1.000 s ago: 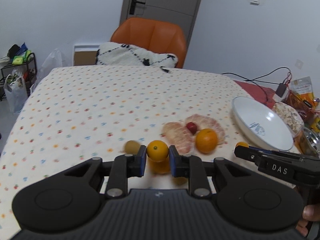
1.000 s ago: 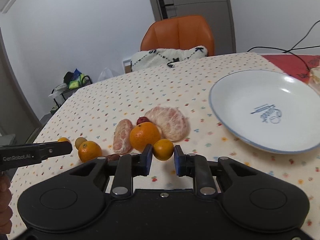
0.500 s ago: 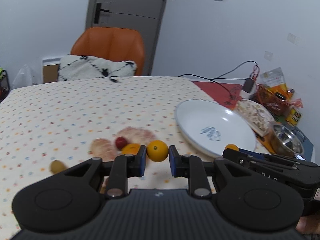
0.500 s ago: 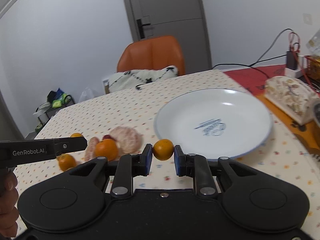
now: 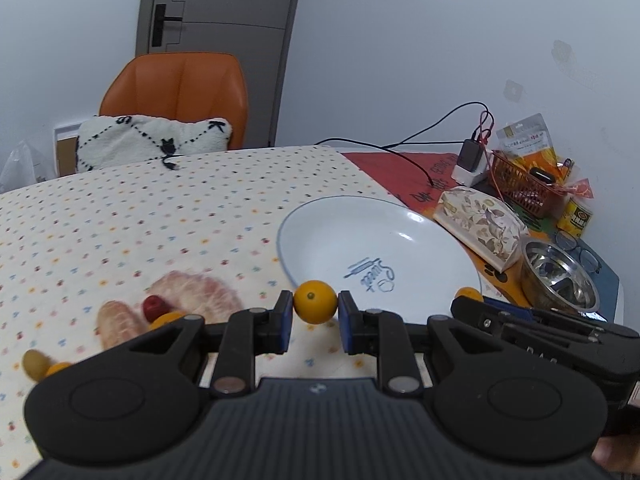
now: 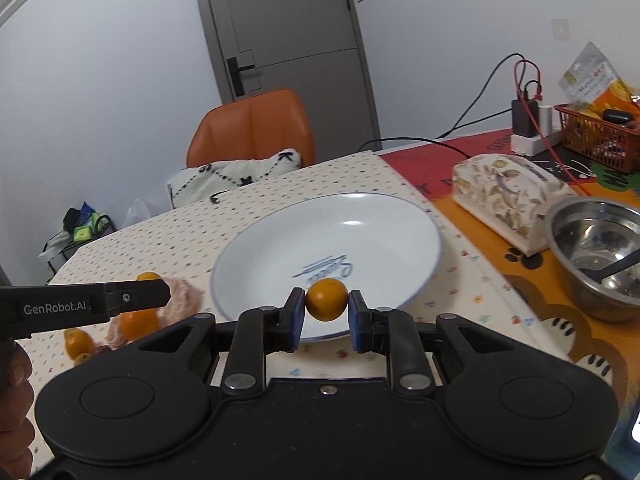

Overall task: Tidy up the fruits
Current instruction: 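Carry both kumquats over the white plate and open both grippers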

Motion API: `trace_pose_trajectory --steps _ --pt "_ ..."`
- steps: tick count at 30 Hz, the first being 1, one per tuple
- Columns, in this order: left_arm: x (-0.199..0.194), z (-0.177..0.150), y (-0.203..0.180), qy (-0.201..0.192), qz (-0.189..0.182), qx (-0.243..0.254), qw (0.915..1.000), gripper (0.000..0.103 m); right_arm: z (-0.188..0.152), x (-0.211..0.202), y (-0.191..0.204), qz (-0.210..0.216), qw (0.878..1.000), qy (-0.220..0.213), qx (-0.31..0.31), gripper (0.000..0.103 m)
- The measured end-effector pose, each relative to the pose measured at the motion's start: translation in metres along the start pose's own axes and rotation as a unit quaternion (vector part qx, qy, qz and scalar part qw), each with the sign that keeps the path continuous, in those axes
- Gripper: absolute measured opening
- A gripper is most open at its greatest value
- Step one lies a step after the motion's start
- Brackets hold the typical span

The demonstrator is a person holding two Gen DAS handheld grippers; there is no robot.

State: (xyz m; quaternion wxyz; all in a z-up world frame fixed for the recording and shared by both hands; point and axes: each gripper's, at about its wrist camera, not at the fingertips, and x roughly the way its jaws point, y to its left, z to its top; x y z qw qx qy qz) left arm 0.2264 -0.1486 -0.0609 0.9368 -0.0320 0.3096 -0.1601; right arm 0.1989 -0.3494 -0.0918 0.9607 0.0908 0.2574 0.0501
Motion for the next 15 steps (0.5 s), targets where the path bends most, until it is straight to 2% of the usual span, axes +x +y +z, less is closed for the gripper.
trace_pose_trajectory --steps 15 --pt "0.046 0.016 -0.031 0.014 -0.001 0.005 0.9999 0.022 0.005 0.017 -0.026 0.020 1.000 0.003 0.011 0.024"
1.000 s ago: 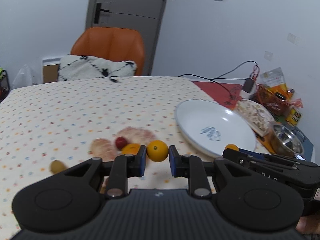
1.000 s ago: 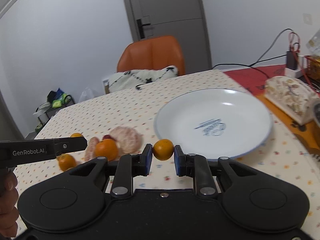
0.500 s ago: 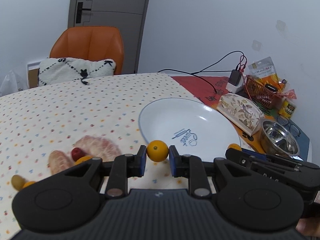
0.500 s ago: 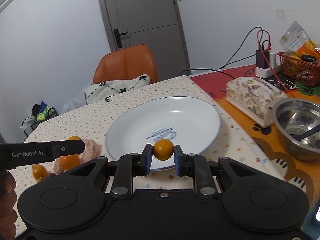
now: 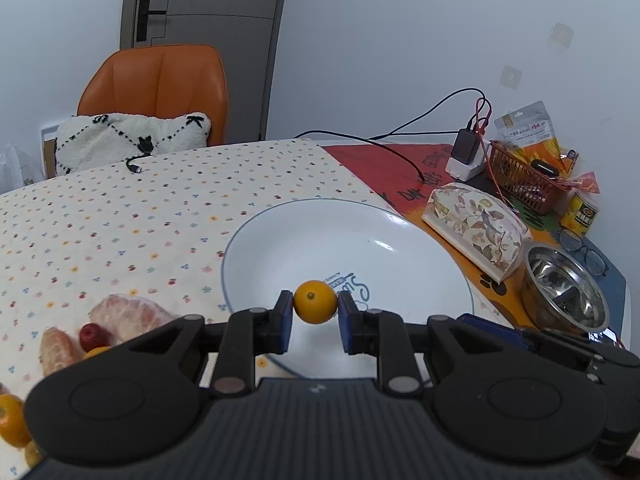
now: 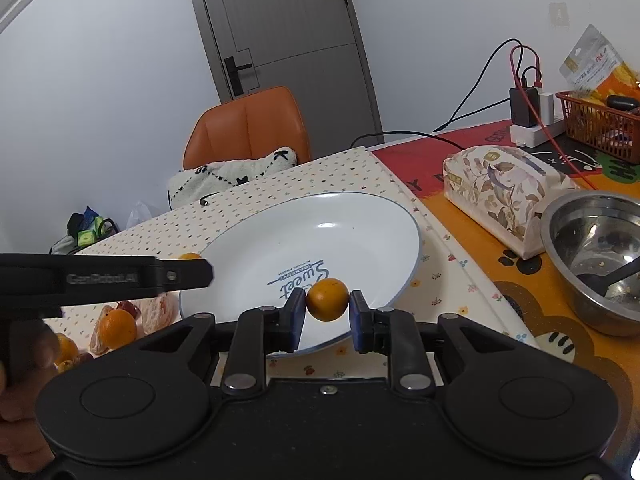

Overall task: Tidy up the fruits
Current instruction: 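Carry both kumquats over the white plate and open both grippers, then withdraw both grippers from the plate back to the fruit cluster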

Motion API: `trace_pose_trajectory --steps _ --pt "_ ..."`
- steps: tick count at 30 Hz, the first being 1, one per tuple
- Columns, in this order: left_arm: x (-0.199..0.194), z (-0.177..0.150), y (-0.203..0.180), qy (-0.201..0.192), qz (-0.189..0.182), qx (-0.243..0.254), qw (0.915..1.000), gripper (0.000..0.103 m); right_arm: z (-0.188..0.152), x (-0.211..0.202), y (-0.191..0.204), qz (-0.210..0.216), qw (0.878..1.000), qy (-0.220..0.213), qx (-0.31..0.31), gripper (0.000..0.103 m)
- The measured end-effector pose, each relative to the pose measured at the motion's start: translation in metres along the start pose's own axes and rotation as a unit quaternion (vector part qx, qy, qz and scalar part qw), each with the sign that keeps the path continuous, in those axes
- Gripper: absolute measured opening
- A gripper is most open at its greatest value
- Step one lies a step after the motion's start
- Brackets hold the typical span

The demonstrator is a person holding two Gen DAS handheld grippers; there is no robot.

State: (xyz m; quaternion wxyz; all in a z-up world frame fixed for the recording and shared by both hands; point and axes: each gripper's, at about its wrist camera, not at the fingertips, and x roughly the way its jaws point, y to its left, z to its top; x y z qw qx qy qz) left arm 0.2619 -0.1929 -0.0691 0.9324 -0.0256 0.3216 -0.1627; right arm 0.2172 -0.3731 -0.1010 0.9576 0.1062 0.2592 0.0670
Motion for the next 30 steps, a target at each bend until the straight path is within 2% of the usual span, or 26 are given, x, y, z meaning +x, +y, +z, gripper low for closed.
trace_pose_trajectory --steps 5,12,14,16,18,22,27,30 --pt "0.008 0.001 -0.002 0.007 0.007 -0.002 0.9999 0.023 0.000 0.001 -0.004 0.006 1.000 -0.002 0.009 0.027" --pt "0.005 -0.001 -0.001 0.007 0.018 -0.003 0.9998 0.033 -0.001 -0.004 -0.005 0.008 1.000 -0.008 0.017 0.027" --pt "-0.001 -0.002 0.001 0.003 0.024 0.002 0.9997 0.039 -0.002 -0.006 -0.004 0.010 1.000 -0.007 0.017 0.027" --pt "-0.008 -0.004 0.004 0.003 0.031 0.004 0.9995 0.050 -0.002 -0.006 -0.003 0.016 1.000 -0.004 0.022 0.027" --pt "-0.017 -0.006 0.009 -0.002 0.032 0.005 0.9995 0.055 -0.002 -0.007 -0.002 0.024 0.999 0.001 0.028 0.027" --pt "-0.035 -0.008 0.022 -0.017 0.052 0.004 0.9985 0.076 -0.002 -0.011 0.005 0.023 1.000 -0.001 0.021 0.031" --pt "-0.060 -0.014 0.042 -0.038 0.071 -0.008 0.9967 0.088 -0.004 -0.017 0.017 0.022 1.000 -0.005 0.009 0.038" --pt "-0.073 -0.020 0.054 -0.046 0.081 -0.013 0.9956 0.090 -0.006 -0.020 0.023 0.022 1.000 -0.005 0.008 0.045"
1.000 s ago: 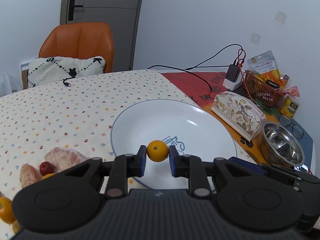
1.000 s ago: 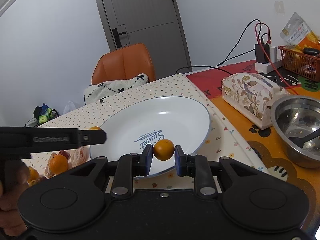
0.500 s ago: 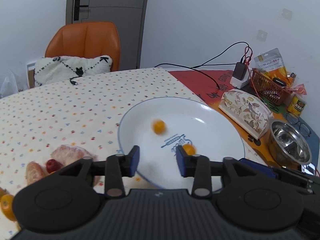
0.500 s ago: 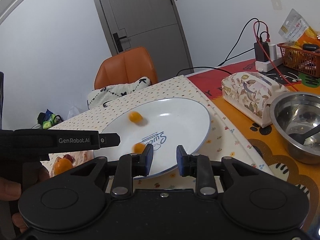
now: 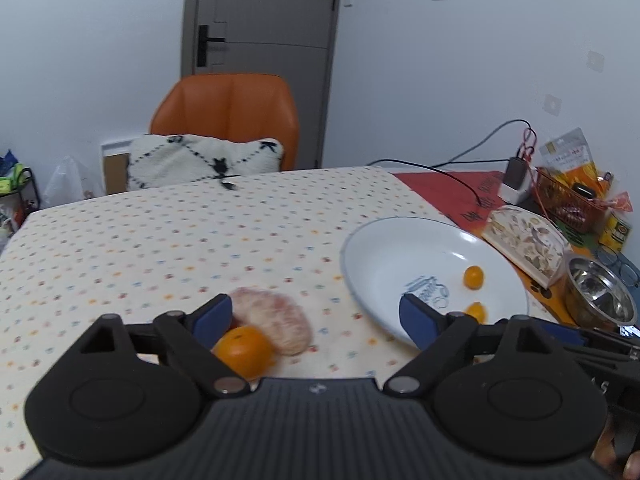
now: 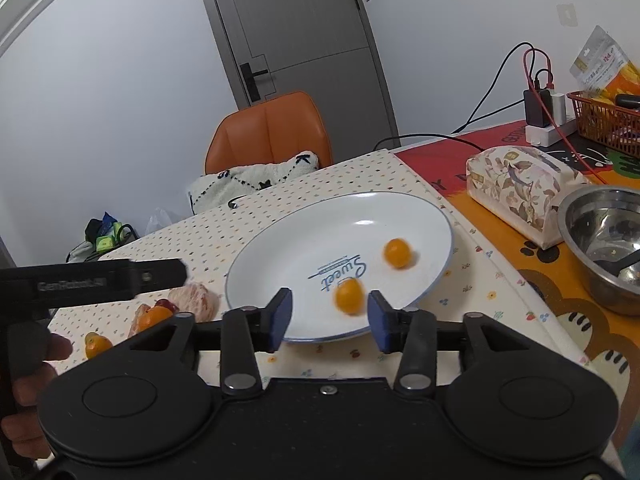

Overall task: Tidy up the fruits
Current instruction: 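Withdraw both grippers from the plate back to the fruit cluster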

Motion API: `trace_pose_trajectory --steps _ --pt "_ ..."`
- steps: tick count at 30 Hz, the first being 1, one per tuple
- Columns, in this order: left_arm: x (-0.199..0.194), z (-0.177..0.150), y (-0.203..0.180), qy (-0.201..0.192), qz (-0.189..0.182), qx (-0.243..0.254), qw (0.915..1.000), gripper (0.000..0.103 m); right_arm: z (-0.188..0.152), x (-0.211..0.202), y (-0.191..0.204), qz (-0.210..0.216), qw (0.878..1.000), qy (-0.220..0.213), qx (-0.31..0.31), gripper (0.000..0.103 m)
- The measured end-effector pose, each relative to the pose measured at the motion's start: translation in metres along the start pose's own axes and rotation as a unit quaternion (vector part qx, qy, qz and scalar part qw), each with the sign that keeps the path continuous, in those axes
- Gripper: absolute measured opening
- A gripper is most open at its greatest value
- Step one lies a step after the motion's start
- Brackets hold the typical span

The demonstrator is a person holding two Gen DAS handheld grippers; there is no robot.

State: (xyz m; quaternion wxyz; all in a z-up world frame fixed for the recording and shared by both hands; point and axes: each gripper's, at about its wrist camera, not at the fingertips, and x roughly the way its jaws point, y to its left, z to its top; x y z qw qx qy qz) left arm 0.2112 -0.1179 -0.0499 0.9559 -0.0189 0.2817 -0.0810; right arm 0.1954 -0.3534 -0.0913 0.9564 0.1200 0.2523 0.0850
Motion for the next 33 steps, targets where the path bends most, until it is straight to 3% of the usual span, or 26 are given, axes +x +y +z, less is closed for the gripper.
trace_pose_trajectory --steps 3,8,14,18,33 --pt "-0.011 -0.006 0.013 -0.003 0.012 0.000 0.9999 0.091 -0.002 -0.003 0.009 -0.001 1.000 -0.001 -0.005 0.052" --pt "-0.028 -0.016 0.038 -0.003 0.015 -0.026 0.9995 0.091 -0.005 -0.009 0.025 0.005 1.000 -0.008 -0.017 0.080" --pt "-0.042 -0.032 0.061 0.000 0.028 -0.036 0.9990 0.093 -0.009 -0.014 0.043 0.001 0.999 -0.014 -0.030 0.098" --pt "-0.050 -0.040 0.075 0.002 0.029 -0.053 0.9982 0.098 -0.013 -0.016 0.054 0.002 0.999 -0.011 -0.041 0.102" --pt "-0.071 -0.068 0.123 0.018 0.044 -0.083 0.9954 0.099 -0.029 -0.013 0.100 0.041 0.996 0.028 -0.072 0.103"
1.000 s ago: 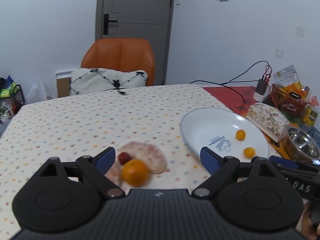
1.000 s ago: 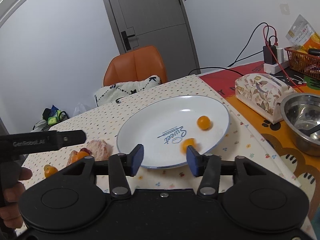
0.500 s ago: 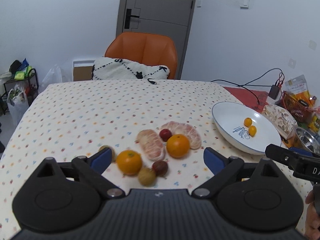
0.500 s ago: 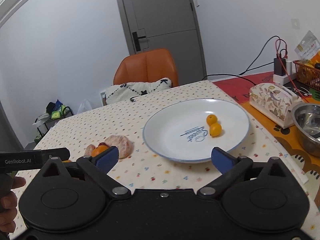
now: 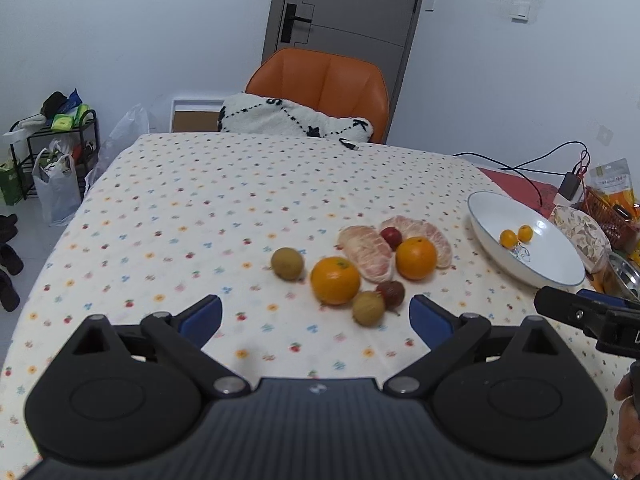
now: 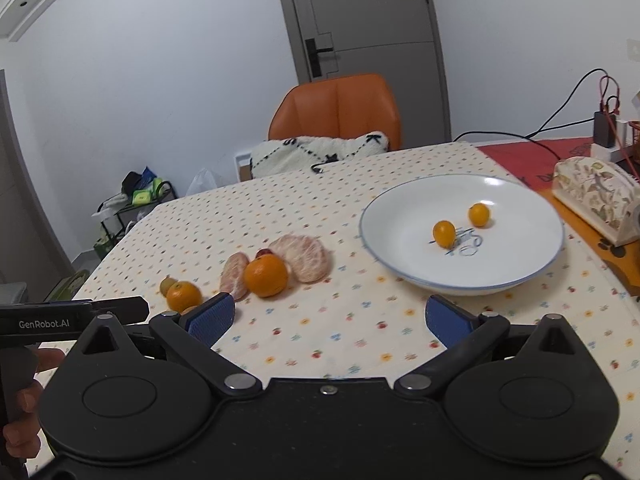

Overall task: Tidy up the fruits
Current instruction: 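Withdraw both grippers from the plate back to the fruit cluster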

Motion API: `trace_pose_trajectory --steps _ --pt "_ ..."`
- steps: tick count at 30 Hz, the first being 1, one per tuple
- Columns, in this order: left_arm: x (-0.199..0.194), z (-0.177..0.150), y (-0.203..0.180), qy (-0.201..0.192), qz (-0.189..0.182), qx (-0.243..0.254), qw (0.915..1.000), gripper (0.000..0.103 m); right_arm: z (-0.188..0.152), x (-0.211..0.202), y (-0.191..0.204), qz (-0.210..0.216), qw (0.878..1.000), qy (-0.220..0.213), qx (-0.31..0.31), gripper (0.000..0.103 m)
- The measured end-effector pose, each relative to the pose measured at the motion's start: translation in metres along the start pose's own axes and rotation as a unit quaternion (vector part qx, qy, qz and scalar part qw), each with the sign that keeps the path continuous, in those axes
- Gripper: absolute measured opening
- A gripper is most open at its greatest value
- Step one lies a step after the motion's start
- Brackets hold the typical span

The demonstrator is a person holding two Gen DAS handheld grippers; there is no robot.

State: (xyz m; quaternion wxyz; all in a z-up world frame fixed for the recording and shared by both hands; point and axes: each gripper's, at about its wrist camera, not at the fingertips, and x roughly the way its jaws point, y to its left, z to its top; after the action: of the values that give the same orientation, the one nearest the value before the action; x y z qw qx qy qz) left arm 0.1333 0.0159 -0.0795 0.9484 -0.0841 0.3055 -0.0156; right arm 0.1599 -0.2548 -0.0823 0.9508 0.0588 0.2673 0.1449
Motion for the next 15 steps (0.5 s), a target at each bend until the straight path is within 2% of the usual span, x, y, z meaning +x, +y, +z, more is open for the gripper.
trace_pose_trajectory --steps 7,9,11,15 --pt "-0.001 -0.006 0.009 -0.007 -0.008 0.002 0.9999 0.098 -0.006 0.006 0.021 0.016 0.999 0.009 -0.027 0.103" --pt "0.001 -0.007 0.010 -0.005 -0.013 -0.002 0.9999 0.098 -0.007 0.008 0.026 0.021 0.999 0.008 -0.033 0.099" --pt "0.004 -0.008 0.011 -0.002 -0.018 -0.006 0.9998 0.097 -0.007 0.012 0.029 0.029 0.999 0.014 -0.034 0.088" --pt "0.009 -0.009 0.010 0.002 -0.030 -0.004 0.9995 0.093 -0.008 0.022 0.031 0.045 0.998 0.034 -0.030 0.074"
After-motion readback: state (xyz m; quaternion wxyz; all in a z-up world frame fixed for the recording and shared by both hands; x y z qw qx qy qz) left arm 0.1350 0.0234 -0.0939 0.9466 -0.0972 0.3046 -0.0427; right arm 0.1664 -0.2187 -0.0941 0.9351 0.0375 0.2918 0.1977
